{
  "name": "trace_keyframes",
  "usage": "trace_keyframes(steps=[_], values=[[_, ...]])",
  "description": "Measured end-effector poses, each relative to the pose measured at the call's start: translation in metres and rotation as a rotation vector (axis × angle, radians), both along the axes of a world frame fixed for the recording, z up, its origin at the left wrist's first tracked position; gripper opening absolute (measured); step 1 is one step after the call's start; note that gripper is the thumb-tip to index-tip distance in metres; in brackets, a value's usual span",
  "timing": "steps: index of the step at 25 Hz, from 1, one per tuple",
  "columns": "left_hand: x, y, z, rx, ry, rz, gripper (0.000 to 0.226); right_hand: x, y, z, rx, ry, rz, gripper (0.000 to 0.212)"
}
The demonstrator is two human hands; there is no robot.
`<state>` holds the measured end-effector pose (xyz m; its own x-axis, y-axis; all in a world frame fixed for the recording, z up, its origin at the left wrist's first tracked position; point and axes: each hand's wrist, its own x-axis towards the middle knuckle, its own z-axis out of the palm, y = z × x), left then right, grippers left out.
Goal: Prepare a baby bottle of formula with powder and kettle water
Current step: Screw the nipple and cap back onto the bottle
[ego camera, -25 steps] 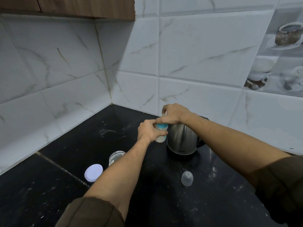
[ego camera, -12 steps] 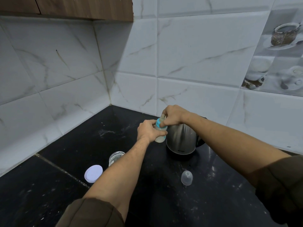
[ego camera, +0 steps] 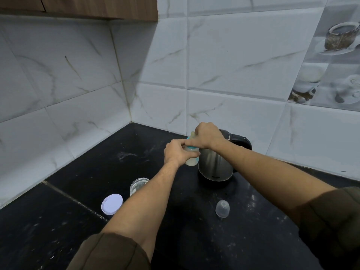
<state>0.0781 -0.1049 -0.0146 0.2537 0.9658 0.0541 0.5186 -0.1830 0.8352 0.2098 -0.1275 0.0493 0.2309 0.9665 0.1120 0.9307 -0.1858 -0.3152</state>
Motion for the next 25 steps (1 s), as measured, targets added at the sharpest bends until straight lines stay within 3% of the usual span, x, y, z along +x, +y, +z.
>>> trace_keyframes(steps=[3, 6, 12, 19, 23, 25], values=[[-0.005, 0.002, 0.001, -0.014, -0.013, -0.001, 0.032, 0.007, -0.001, 0.000, -0.107, 0.088, 0.145, 0.043], [-0.008, 0.001, 0.002, -0.019, -0.019, -0.028, 0.036, 0.010, -0.002, 0.005, -0.107, 0.039, 0.182, 0.041], [-0.005, -0.003, 0.003, -0.009, -0.033, -0.007, 0.029, -0.003, -0.005, -0.004, -0.019, -0.051, 0.096, 0.040], [-0.003, -0.006, 0.004, 0.067, 0.016, 0.055, 0.020, -0.025, -0.012, -0.025, 0.157, -0.004, -0.107, 0.037], [-0.014, -0.003, 0.000, 0.034, 0.005, 0.022, 0.032, -0.010, -0.008, -0.016, -0.013, 0.063, 0.065, 0.045], [-0.019, -0.001, 0.003, 0.012, -0.010, -0.023, 0.036, -0.003, -0.009, -0.007, -0.092, 0.035, 0.163, 0.039]])
